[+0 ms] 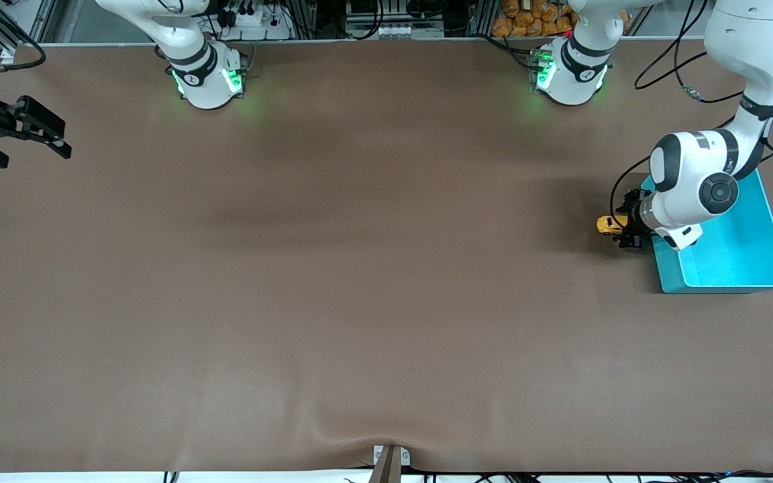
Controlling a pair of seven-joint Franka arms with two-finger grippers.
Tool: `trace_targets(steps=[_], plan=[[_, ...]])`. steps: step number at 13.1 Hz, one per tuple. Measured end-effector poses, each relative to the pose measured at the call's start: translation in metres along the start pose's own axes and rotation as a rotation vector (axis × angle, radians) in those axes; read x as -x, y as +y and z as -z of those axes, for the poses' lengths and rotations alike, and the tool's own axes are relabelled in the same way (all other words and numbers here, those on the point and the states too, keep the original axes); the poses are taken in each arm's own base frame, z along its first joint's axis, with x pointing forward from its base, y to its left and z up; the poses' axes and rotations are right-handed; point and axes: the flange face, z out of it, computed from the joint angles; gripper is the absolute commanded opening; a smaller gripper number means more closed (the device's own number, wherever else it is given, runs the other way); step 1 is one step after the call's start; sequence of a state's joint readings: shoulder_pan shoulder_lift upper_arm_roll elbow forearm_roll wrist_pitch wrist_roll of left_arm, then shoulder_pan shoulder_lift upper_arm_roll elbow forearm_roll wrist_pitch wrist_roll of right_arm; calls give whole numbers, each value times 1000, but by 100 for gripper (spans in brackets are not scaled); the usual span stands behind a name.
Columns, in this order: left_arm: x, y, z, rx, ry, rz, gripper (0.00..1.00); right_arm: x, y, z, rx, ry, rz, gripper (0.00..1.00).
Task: Wind and store yellow beetle car
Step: 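Grasp the yellow car with the left gripper and lift it, then carry the car over the blue bin and lower it inside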
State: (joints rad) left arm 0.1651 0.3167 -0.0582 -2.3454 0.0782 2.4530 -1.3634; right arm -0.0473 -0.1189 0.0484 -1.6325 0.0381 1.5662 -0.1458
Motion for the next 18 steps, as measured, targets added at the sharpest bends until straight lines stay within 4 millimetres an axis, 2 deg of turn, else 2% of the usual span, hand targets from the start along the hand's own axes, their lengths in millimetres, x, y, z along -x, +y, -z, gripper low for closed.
trace_targets(steps=[2,3,6,9,11,14,16,18], plan=[[0,0,1,2,1,-1,14,-1,5,-4,-2,-11,-7,100],[1,0,1,3,1,-2,0,-2,6,-7,-3,-15,-9,100],[6,3,4,8,4,-13,0,-5,8,-12,-5,-24,-4,100],[14,10,19,37,15,-30,0,-4,19,-14,-8,-31,6,100],[16,16,43,29,22,-38,0,-2,27,-15,-11,-38,4,100],[13,32,106,-23,25,-72,0,-1,30,-20,-18,-65,5,100],[6,40,148,-46,25,-159,0,-3,26,-23,-19,-70,15,100],[-6,40,166,-83,51,-291,0,-4,22,-23,-19,-70,23,100]])
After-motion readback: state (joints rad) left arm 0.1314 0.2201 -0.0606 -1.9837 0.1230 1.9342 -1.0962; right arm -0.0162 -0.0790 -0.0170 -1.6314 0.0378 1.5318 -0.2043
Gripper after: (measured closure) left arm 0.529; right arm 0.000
